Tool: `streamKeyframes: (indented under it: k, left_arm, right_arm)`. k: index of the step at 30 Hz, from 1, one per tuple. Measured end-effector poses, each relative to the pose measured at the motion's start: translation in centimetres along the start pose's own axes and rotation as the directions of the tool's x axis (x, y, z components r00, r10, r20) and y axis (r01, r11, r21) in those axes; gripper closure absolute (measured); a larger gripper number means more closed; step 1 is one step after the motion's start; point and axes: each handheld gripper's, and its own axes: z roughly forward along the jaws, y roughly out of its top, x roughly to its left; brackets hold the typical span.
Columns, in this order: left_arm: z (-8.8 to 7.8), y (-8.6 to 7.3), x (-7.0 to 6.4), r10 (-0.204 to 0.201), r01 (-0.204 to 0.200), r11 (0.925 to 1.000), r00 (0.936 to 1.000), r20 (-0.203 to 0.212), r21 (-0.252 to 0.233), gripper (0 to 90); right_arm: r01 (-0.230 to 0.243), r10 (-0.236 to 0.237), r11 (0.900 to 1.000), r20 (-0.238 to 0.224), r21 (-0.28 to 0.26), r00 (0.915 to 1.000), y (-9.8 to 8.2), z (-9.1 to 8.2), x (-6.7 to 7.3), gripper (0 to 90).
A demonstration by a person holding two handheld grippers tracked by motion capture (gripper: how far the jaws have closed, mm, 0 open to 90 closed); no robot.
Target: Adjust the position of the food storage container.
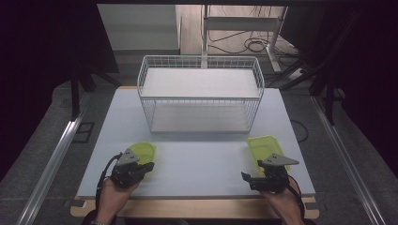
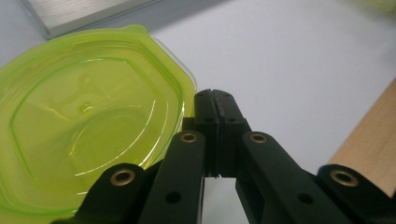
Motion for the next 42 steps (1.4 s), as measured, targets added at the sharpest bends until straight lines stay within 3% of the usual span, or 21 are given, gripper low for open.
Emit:
streamKeyframes:
  k: [6, 9, 13, 18, 21, 23, 24, 25, 27, 29, 31, 35, 36, 39, 42]
  left_arm:
    - [-0.1, 0.0, 1.5, -0.021, 0.021, 0.9998, 0.9988, -0.045, -0.004, 89.9]
    - [-0.1, -0.1, 1.6, -0.023, 0.023, 0.9997, 0.9986, -0.048, -0.005, 89.9]
    - [-0.1, 0.2, 0.6, -0.008, 0.008, 0.9998, 0.9995, -0.030, -0.019, 89.8]
    - [0.5, 0.3, -1.5, 0.041, -0.041, 0.9990, 0.9990, 0.017, -0.018, 84.9]
    - [0.9, 0.2, -2.5, 0.077, -0.077, 0.9970, 0.9967, 0.025, -0.010, 74.5]
    - [1.2, 0.1, -3.0, 0.086, -0.085, 0.9962, 0.9960, 0.026, -0.016, 59.3]
    - [1.3, 0.1, -3.1, 0.089, -0.089, 0.9959, 0.9956, 0.028, -0.015, 59.3]
    - [1.4, 0.0, -3.3, 0.093, -0.093, 0.9956, 0.9952, 0.028, -0.014, 50.1]
    - [1.6, -0.1, -3.5, 0.092, -0.092, 0.9958, 0.9952, 0.034, -0.007, 46.2]
    - [1.8, -0.3, -3.6, 0.085, -0.085, 0.9964, 0.9953, 0.046, -0.005, 36.8]
    - [2.0, -0.4, -3.8, 0.090, -0.090, 0.9959, 0.9947, 0.050, -0.005, 33.9]
    - [2.5, -0.7, -4.1, 0.102, -0.103, 0.9946, 0.9935, 0.050, 0.013, 24.8]
    - [2.6, -0.7, -4.2, 0.105, -0.106, 0.9942, 0.9933, 0.049, 0.017, 19.8]
    - [2.8, -0.7, -4.4, 0.111, -0.112, 0.9935, 0.9926, 0.049, 0.021, 18.1]
    - [2.9, -0.7, -4.5, 0.116, -0.117, 0.9929, 0.9916, 0.057, 0.019, 14.3]
  right_arm:
    - [-0.006, 0.006, 1.000, -0.003, 0.002, 1.0000, 0.0, 0.0, -0.1, 19.5]
    - [-0.009, 0.009, 1.000, -0.004, 0.005, 1.0000, 0.0, 0.1, -0.1, 19.5]
    - [-0.013, 0.013, 1.000, -0.005, 0.004, 0.9999, 0.0, 0.1, -0.2, 20.4]
    - [-0.013, 0.013, 1.000, -0.005, -0.007, 0.9999, 0.1, -0.2, -0.5, 24.8]
    - [-0.035, 0.034, 0.999, -0.026, -0.021, 0.9991, 0.2, -0.6, -0.7, 28.7]
    - [-0.028, 0.028, 0.999, -0.023, -0.026, 0.9994, 0.4, -0.8, -0.8, 34.5]
    - [-0.028, 0.028, 0.999, -0.023, -0.026, 0.9994, 0.4, -0.8, -0.8, 34.5]
    - [-0.027, 0.027, 0.999, -0.012, -0.027, 0.9996, 0.4, -1.0, -1.1, 39.1]
    - [-0.030, 0.030, 0.999, -0.007, -0.027, 0.9995, 0.5, -1.1, -1.2, 40.8]
    - [-0.021, 0.022, 0.999, 0.035, -0.027, 0.9992, 0.6, -1.5, -2.0, 49.7]
    - [-0.021, 0.023, 0.999, 0.055, -0.029, 0.9982, 0.7, -1.7, -2.3, 52.4]
    - [-0.030, 0.032, 0.999, 0.111, -0.023, 0.9933, 0.9, -2.1, -3.7, 67.3]
    - [-0.034, 0.036, 0.999, 0.132, -0.019, 0.9906, 1.0, -2.2, -4.4, 76.1]
    - [-0.038, 0.039, 0.999, 0.156, -0.011, 0.9870, 1.1, -2.3, -5.2, 82.3]
    - [-0.050, 0.052, 0.999, 0.204, -0.014, 0.9776, 1.3, -2.4, -6.4, 88.4]
